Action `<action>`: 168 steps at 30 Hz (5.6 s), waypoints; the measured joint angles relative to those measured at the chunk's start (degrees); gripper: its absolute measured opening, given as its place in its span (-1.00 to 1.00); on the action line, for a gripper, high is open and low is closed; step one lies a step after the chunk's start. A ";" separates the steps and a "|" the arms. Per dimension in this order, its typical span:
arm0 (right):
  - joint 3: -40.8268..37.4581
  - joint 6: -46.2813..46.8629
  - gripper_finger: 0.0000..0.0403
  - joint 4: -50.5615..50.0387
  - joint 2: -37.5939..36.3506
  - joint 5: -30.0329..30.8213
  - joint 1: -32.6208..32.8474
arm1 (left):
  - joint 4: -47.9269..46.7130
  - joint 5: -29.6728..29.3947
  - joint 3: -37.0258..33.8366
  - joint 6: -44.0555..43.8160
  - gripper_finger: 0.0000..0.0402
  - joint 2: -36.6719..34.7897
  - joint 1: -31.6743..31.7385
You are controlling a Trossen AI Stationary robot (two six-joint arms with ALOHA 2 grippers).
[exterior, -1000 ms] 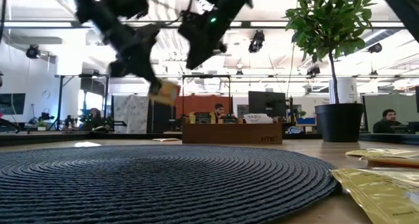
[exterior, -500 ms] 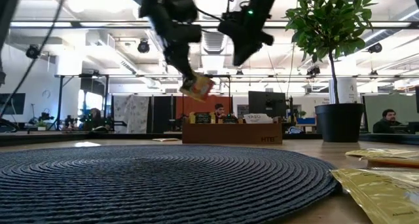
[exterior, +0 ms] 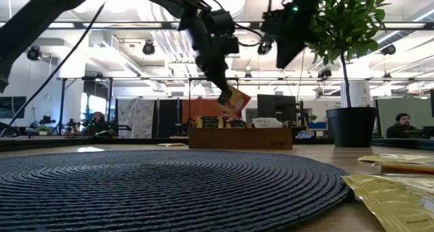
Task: Pick & Place Tea
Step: Put the orange tea bag into the middle section of the wooden organizer
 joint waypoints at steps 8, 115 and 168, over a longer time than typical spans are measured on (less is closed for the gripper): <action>-7.50 2.94 -0.66 2.31 -4.50 -0.57 0.00 | 0.05 -3.22 2.50 3.25 -1.00 3.05 -0.96; -36.08 11.75 -0.96 77.94 -0.03 -18.08 -1.92 | -4.73 4.65 1.47 -22.62 -0.47 -7.66 0.15; -36.80 15.55 -0.96 88.63 -0.07 -20.90 -2.25 | 39.80 37.67 -31.96 -46.12 -0.47 -18.15 13.22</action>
